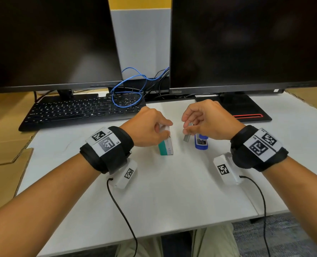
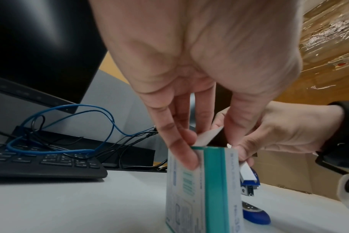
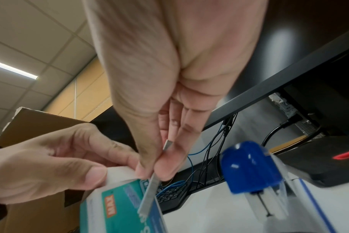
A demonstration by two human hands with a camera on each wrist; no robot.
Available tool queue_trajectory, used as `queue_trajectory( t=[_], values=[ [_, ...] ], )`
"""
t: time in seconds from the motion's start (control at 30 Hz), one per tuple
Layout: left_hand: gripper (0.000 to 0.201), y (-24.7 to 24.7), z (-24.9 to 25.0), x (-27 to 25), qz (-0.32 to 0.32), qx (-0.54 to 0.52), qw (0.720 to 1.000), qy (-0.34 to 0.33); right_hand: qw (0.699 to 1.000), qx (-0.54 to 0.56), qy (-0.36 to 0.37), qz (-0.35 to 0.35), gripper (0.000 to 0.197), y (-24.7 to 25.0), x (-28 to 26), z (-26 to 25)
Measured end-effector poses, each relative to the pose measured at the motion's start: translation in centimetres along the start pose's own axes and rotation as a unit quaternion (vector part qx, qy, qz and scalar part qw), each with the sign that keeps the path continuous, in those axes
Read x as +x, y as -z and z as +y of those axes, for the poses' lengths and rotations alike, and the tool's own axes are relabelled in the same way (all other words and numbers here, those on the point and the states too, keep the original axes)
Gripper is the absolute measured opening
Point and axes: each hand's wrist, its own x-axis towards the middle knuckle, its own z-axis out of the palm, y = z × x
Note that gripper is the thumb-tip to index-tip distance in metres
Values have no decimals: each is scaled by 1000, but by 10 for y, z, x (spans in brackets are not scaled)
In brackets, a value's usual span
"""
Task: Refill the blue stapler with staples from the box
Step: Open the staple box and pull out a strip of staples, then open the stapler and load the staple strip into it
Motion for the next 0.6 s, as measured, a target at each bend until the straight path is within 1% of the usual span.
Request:
queue_trajectory(
  t=[0.1, 0.3, 0.37, 0.47, 0.6],
  values=[
    [38, 3, 0, -1, 0, 2, 1000, 7, 1000, -21, -7, 10, 24, 15, -2, 6],
    [41, 8, 3, -1, -3, 23, 1000, 11, 998, -24, -52, 37, 19, 39, -7, 19],
    [43, 6, 5, 0, 2, 28, 1000, 9, 997, -26, -58, 40, 19, 40, -8, 21],
    [41, 4, 7, 2, 9, 27, 1000, 10, 997, -30, -61, 41, 19, 39, -10, 23],
    [41, 4, 9, 4, -3, 44, 999, -5, 997, -27, -65, 42, 19, 38, -11, 24]
  ],
)
